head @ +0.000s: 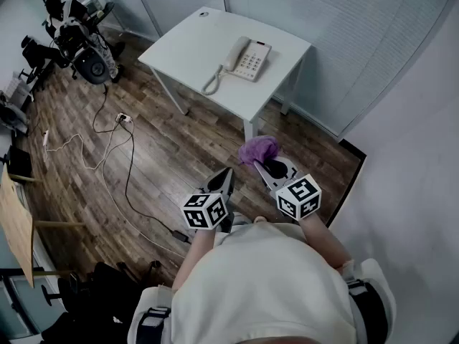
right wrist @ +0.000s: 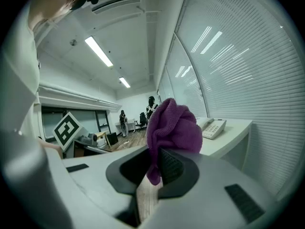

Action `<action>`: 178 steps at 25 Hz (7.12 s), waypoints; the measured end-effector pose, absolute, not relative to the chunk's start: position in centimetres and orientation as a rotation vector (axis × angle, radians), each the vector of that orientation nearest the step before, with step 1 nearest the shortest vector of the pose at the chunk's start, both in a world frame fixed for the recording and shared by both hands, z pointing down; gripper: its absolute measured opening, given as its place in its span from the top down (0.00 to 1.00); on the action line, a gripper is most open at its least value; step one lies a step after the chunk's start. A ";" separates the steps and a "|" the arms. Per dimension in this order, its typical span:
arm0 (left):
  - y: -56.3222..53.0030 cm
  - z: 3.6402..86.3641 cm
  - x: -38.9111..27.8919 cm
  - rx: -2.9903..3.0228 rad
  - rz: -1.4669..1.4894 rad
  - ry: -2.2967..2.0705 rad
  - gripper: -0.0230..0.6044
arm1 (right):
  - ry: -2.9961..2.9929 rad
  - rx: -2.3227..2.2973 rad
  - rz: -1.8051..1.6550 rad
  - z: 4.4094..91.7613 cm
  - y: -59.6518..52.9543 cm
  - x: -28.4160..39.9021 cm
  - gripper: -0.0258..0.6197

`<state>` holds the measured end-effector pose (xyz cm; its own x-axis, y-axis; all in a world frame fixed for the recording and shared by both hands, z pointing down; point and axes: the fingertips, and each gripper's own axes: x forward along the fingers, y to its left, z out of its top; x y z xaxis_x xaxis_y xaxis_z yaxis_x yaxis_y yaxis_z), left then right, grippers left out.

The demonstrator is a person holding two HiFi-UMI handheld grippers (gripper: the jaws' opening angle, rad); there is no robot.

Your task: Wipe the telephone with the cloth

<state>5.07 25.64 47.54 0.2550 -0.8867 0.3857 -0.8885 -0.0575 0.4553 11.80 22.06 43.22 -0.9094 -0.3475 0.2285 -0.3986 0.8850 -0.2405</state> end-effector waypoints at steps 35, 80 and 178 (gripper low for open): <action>23.1 49.7 5.1 1.803 0.004 -1.642 0.93 | -2.863 0.542 0.534 45.3 18.6 13.8 0.89; -7.9 49.2 -13.0 2.022 0.047 -1.406 0.93 | -2.813 0.921 0.328 41.6 -12.4 -4.0 0.89; -10.7 52.9 -13.3 1.934 0.070 -1.343 0.93 | -2.520 0.830 0.293 55.0 -22.4 -10.5 0.89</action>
<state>-13.25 -10.74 52.86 0.4440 -0.7776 0.4452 -0.8199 -0.1521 0.5520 -10.48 -22.45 54.96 -0.7076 -0.5052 0.4940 -0.6052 0.7942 -0.0547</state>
